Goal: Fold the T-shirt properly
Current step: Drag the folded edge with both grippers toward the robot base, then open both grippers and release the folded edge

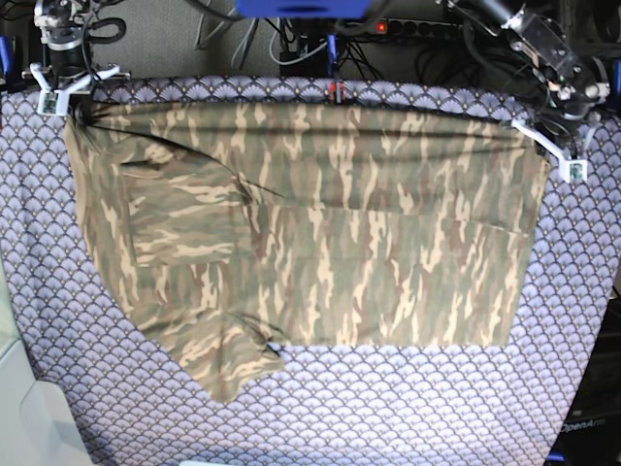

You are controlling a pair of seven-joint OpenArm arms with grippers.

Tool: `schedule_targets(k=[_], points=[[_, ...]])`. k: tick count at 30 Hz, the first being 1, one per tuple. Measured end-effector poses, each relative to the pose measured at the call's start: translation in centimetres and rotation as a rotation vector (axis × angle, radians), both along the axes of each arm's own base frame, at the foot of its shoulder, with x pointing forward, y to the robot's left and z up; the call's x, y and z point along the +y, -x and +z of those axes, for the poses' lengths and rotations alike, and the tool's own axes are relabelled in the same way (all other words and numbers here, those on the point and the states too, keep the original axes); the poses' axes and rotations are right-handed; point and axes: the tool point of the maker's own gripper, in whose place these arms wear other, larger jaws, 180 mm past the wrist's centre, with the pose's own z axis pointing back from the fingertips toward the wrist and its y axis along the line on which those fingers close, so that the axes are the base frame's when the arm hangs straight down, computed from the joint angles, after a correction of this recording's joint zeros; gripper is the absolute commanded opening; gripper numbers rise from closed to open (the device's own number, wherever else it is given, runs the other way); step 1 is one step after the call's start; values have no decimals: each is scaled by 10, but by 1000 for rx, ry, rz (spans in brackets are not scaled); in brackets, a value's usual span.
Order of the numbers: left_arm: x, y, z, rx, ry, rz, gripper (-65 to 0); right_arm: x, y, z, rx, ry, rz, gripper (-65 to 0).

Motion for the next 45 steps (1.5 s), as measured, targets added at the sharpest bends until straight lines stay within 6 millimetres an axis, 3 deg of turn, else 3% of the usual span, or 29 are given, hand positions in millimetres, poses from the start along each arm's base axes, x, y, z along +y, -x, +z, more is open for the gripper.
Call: schedule_targets(k=[5,8,12,16,20,24,26,28,38,45], points=[[1,1,-1,9,-1,1,-621,-4,0,1,7,9,-1,-467],[5,7,0,17,-19,19,-469,-9,1,2,9,23,-11,-385],[11,12,1,20,-32,33,-325,-11,2,3,11,32,-16,-367],[13,14,2,20,-35,42,-323,-13,2,3,15,34,-15,-367],[25,29,2,10,-20,114,-323,-23,11,6,5,19,-64,-367],[37,42,4,4,-11,188,-323,-43,12,17,-11,34,-125,-366],[45,51,4,10,-20,231,-323,-65,12,31,-40,102,-201,-366],[52,59,5,28,-34,257,-323,-75,9,44,-53,143,-192,-366],[55,65,6,40,-41,271,-322,-72,5,41,-45,132,-161,-366],[44,38,7,10,-12,282,-318,-62,-1,35,-46,109,-147,-366]])
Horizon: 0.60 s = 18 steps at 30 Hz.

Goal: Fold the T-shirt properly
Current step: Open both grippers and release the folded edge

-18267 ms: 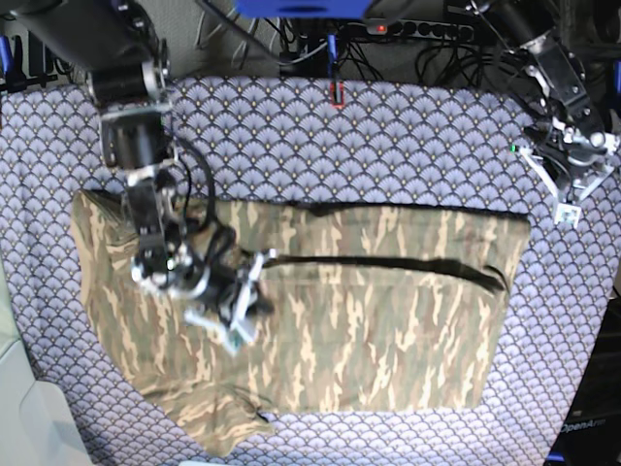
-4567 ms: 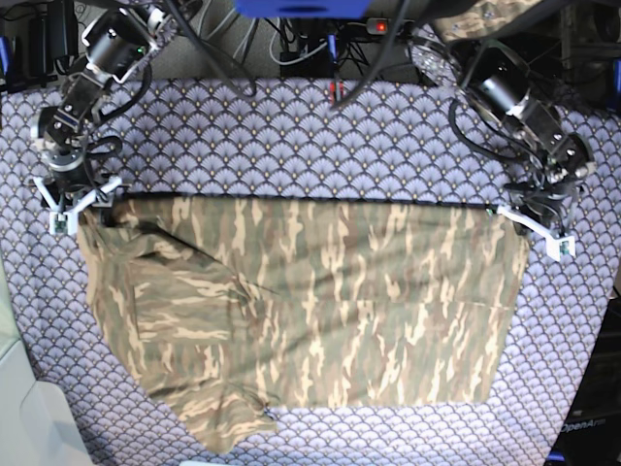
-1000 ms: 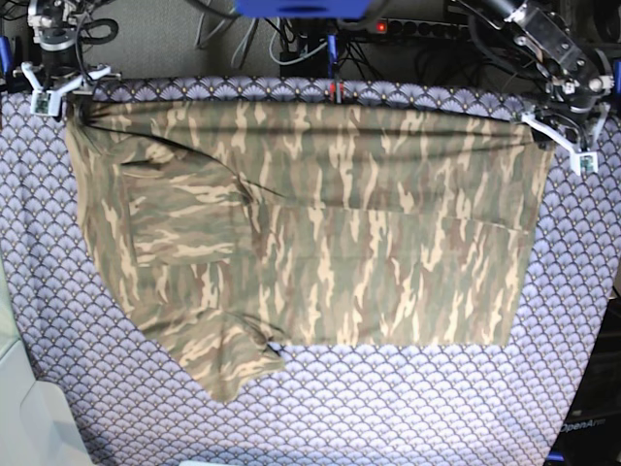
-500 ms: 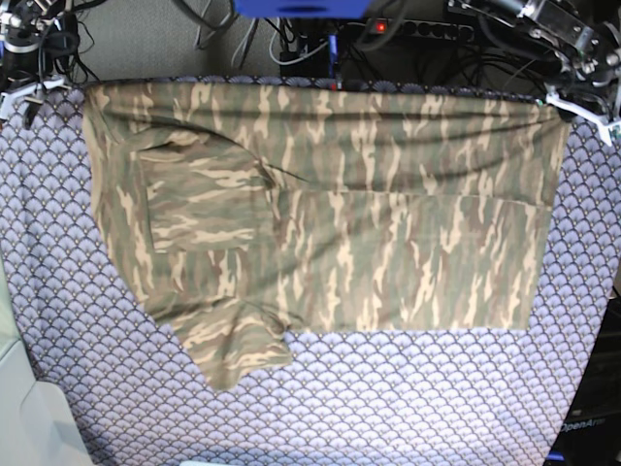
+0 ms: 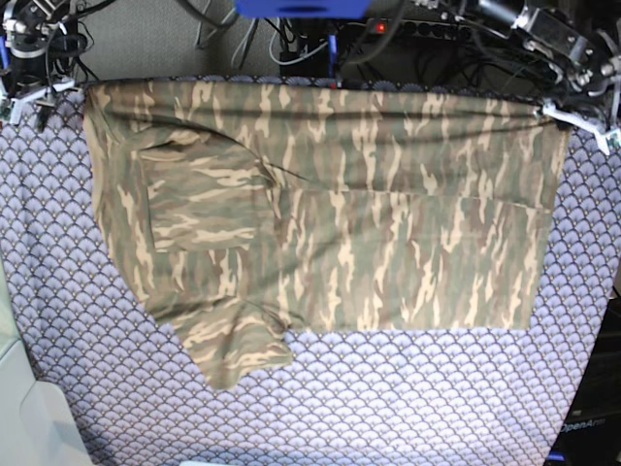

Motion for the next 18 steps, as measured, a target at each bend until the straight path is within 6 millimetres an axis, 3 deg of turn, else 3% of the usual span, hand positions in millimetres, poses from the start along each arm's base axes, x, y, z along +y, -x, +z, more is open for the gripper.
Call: schedule_targets(k=[7,10,15,18], points=[[-25,-37,3,-24,6,-120,-318,7,2,-5,0,-22,-10,-366],[-33,-35,13,-34,-14,-119,-318,5,-3,-3,-14,-20,-16,-366],[-14,-30,56,-69,-152,-110,-318,5,-5,-2,-20,-21,-16,-366],[-10,-23,64,-58,-183,-108,-318,6,-5,-3,-19,-23,-16,-366]])
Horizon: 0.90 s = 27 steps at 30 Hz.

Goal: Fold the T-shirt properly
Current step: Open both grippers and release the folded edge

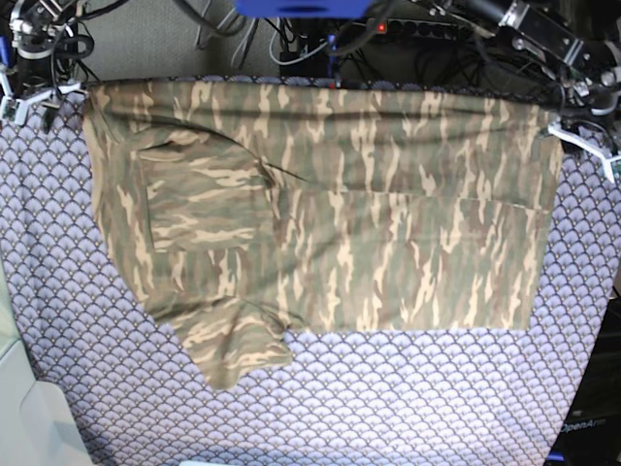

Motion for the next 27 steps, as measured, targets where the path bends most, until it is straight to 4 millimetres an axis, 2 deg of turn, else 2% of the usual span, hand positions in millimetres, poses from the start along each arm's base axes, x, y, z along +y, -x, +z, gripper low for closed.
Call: schedule_targets(k=[5,9,13,15,18,23,25,27], points=[[-1,18,-10,74,22,23,-318,-2,-3,2,-8,5,-1,-366],[-2,15,-12,104,46,46,-318,-8,-9,8,-35,10,-24,-366],[-5,-20,3,11,54,29,-318,-14,-13,8,3,45,-14,-366],[-9,-37,5,-10,63,1,-318,-17,-22,11,12,70,-8,-366],[-11,-60,2,19,57,-63,-318,-23,-49,23,-8,108,8,-369],[-28,-124,-1,-6,96,-215,-318,-21,-90,47,-116,114,20,-366],[-33,-145,-3,4,110,-262,-318,-19,-108,52,-136,108,26,-366],[-37,-167,4,-16,109,-300,-318,-12,-133,49,-114,81,44,-366]])
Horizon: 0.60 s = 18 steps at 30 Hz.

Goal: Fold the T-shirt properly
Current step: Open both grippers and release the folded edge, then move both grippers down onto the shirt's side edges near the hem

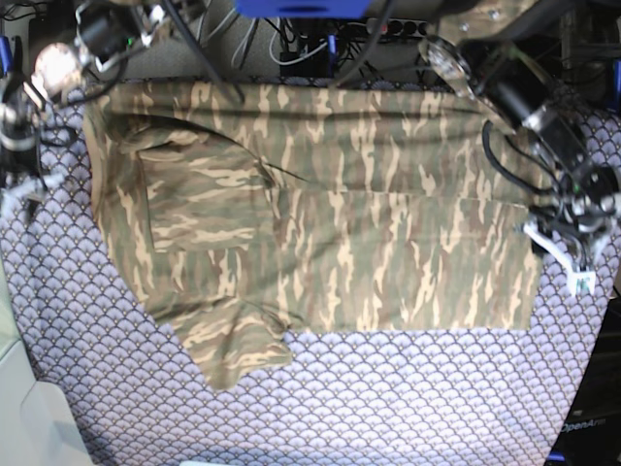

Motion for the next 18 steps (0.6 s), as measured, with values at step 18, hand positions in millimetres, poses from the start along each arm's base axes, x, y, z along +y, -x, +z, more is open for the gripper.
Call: schedule_targets(k=[18], points=[[-79,-64,-5,-38,15,-226,-318,85,-184,-38,187,-430,321,-277]])
